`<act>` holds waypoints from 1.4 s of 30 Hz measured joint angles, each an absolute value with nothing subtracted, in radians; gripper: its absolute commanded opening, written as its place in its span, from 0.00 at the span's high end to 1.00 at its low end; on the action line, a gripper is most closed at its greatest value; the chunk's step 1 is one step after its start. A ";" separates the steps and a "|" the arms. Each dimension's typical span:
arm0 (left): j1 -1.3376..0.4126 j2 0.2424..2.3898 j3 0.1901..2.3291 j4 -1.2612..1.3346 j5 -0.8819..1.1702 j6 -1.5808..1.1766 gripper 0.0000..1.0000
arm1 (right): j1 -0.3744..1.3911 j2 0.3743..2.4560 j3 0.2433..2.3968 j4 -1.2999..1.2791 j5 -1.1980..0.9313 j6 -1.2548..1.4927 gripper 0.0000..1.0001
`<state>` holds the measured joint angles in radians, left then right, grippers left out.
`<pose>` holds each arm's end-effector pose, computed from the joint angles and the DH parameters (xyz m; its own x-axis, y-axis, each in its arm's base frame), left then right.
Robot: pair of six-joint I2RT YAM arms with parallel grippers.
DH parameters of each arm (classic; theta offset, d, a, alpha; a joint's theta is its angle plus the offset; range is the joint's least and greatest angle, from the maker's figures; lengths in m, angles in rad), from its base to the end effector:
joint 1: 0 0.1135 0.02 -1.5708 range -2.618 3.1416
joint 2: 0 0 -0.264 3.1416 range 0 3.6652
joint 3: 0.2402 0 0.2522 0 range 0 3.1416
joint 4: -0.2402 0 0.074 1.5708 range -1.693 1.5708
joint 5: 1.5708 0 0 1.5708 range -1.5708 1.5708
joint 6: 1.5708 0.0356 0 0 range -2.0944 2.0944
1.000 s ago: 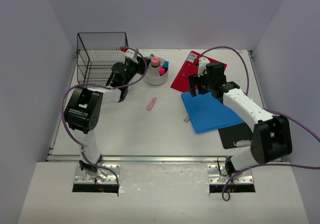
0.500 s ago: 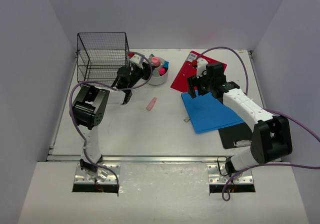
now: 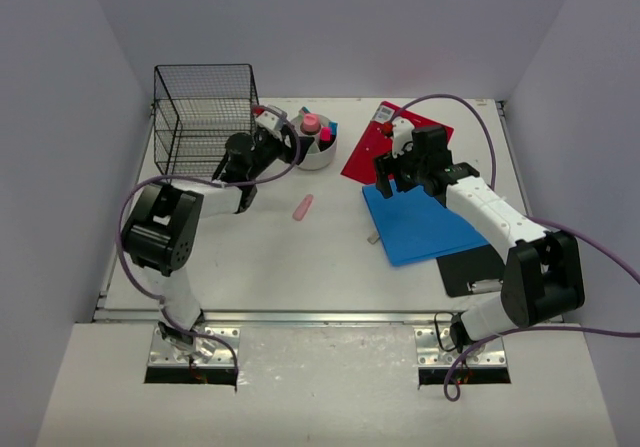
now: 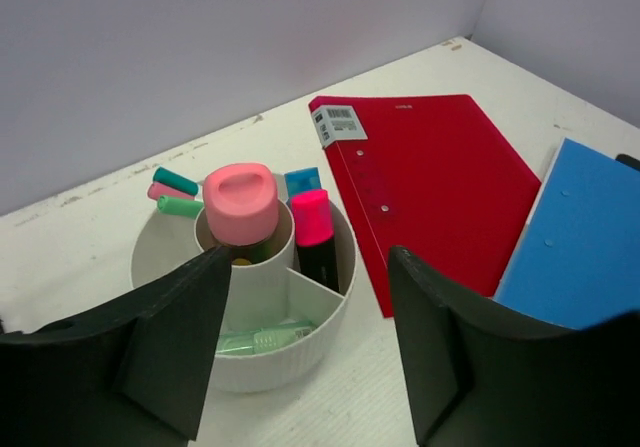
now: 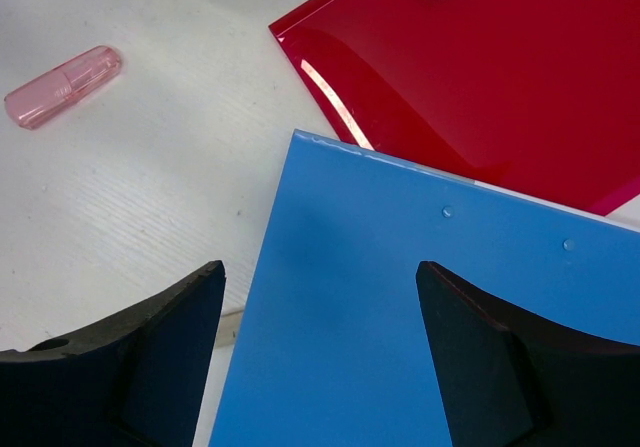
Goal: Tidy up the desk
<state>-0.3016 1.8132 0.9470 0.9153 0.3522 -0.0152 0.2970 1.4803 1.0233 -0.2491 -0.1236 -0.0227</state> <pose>0.3736 -0.1291 0.2273 0.0376 -0.0266 -0.9989 0.6085 0.7936 0.0018 0.3101 0.0995 0.2512 -0.6117 -0.2108 -0.7625 -0.3941 0.9169 0.0627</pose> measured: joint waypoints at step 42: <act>-0.503 1.988 1.275 -0.267 0.096 0.053 0.59 | 0.279 1.453 1.012 -0.274 -0.122 0.028 0.03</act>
